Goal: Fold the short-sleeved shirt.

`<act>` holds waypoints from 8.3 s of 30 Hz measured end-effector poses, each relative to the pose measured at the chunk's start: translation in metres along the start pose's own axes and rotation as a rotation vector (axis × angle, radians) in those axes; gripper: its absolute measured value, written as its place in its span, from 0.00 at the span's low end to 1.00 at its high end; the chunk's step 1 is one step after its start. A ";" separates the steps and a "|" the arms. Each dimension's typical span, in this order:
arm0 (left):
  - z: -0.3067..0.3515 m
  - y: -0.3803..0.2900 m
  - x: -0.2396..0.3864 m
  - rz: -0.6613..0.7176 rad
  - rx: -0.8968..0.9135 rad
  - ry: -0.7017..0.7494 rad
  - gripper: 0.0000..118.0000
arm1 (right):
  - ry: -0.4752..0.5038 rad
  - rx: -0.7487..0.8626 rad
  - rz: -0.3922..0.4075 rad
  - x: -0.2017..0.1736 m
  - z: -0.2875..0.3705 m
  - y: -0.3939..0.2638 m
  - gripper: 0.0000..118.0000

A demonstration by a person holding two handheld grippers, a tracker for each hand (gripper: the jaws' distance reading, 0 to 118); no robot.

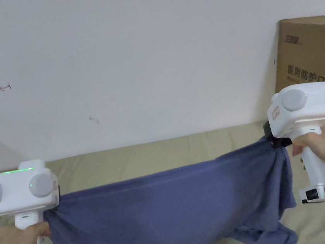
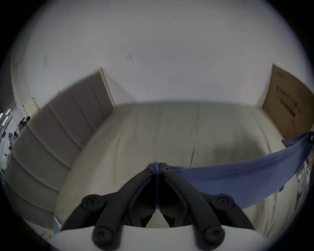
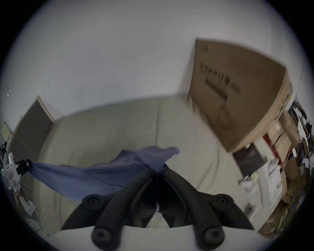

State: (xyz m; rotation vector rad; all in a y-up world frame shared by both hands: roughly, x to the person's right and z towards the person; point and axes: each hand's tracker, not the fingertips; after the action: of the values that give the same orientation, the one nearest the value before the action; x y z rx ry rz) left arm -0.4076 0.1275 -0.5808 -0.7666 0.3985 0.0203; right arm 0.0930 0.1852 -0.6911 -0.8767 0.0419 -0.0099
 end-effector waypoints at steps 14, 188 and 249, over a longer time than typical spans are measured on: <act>-0.025 -0.142 -0.033 0.021 -0.161 -0.038 0.01 | 0.070 -0.160 -0.019 0.030 -0.028 -0.144 0.00; 0.231 -0.400 -0.144 0.008 -0.335 -0.105 0.34 | -0.022 -0.302 -0.061 0.106 0.158 -0.458 0.62; -0.006 -0.166 -0.065 0.068 -0.306 -0.191 0.96 | 0.126 -0.218 0.129 0.036 -0.066 -0.195 0.00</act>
State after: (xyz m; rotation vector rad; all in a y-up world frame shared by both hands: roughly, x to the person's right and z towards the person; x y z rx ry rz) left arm -0.4429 0.0114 -0.4503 -1.0429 0.2411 0.2213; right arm 0.1275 0.0086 -0.5844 -1.0895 0.2211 0.0609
